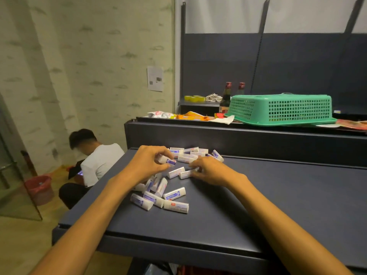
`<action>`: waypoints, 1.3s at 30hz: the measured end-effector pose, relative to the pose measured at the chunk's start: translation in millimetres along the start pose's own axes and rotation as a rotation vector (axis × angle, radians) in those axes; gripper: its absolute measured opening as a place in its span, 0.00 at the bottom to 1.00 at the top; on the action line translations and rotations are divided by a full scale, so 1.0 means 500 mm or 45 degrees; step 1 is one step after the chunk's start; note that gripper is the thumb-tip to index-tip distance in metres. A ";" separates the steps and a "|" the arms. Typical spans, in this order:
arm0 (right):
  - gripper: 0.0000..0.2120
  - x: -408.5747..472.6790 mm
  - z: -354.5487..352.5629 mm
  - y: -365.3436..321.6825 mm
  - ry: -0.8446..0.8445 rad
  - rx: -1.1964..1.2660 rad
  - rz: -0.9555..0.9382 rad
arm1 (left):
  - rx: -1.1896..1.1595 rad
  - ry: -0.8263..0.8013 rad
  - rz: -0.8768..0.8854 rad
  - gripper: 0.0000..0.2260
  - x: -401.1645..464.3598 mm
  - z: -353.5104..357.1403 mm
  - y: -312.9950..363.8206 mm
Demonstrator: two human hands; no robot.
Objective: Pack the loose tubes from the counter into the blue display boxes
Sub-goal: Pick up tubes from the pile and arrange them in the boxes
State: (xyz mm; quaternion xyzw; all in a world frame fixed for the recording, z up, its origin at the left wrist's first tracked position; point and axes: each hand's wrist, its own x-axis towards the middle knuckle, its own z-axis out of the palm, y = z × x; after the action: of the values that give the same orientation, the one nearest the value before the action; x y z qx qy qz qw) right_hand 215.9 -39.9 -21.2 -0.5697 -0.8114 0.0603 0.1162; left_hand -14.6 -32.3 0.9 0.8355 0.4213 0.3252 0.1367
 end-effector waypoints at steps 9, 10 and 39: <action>0.09 -0.016 -0.005 0.007 0.117 0.156 0.090 | -0.028 -0.003 0.126 0.10 0.022 0.018 -0.033; 0.10 -0.022 -0.007 0.008 0.142 0.170 0.100 | -0.046 -0.003 0.120 0.10 0.024 0.020 -0.035; 0.03 -0.082 -0.044 0.038 0.470 1.035 0.240 | -0.125 0.038 0.222 0.11 0.054 0.057 -0.006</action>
State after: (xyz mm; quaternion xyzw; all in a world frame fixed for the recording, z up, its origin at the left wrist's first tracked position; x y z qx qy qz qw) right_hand 252.3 -72.5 -9.2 -0.5505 -0.6322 0.2817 0.4669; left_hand 14.1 -8.0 -10.7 0.8563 0.3326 0.3686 0.1422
